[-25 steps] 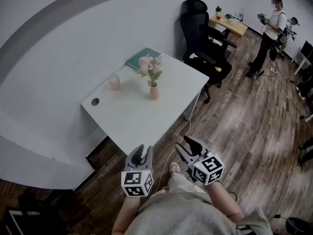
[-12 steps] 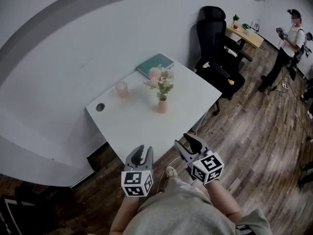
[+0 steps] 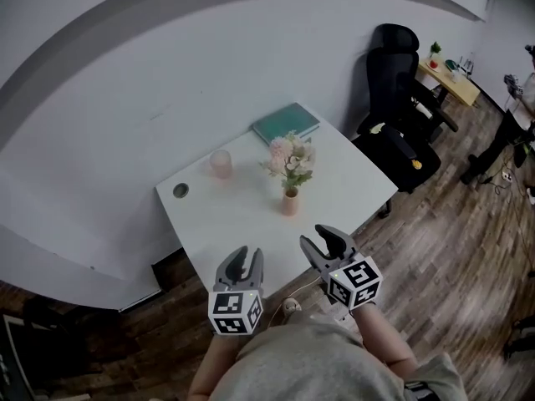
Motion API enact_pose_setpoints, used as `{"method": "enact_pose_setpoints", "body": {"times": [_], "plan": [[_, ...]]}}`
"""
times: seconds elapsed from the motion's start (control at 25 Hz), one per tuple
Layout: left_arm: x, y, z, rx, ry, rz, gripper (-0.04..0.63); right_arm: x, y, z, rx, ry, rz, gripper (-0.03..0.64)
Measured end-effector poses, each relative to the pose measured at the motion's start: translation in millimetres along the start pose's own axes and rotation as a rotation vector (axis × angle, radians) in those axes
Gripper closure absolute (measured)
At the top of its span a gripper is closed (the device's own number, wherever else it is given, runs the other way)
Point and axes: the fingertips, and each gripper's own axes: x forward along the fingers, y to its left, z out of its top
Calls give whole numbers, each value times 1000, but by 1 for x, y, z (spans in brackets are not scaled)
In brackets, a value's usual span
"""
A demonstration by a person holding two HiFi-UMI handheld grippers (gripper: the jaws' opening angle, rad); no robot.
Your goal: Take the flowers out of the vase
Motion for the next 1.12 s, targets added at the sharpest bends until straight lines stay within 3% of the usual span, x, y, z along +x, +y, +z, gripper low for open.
{"method": "enact_pose_setpoints", "body": {"times": [1.12], "plan": [[70,53,-2,-105,-6,249,500,135,-99,-40,-24,157,133,434]]}}
